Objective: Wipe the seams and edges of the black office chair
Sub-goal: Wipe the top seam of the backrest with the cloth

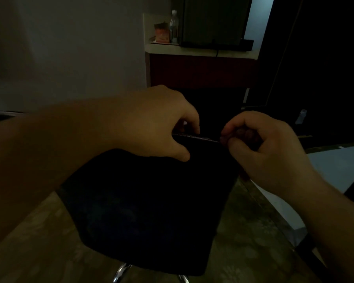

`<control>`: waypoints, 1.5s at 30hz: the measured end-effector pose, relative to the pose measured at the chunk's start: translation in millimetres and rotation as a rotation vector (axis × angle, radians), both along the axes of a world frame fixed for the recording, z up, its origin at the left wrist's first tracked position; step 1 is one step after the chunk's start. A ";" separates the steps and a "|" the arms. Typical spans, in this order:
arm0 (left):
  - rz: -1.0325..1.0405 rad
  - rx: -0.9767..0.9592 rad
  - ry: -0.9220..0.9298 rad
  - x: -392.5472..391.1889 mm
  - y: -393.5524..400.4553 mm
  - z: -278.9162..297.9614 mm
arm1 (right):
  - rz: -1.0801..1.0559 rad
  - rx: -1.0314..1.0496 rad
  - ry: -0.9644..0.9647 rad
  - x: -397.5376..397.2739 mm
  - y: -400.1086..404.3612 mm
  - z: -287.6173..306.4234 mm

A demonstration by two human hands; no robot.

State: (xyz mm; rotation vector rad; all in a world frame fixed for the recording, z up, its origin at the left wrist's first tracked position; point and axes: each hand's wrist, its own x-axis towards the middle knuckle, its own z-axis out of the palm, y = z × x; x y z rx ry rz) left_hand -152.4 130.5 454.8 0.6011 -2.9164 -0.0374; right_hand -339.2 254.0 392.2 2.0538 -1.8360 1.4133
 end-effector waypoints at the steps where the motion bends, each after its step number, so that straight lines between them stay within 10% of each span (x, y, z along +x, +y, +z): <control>1: 0.009 0.013 -0.007 3.2 -0.5 1.9 | -0.012 0.002 0.006 0.5 0.4 -0.9; 45: -0.003 0.066 0.021 2.2 -1.5 -3.6 | 0.220 0.165 -0.160 6.7 -3.9 17.2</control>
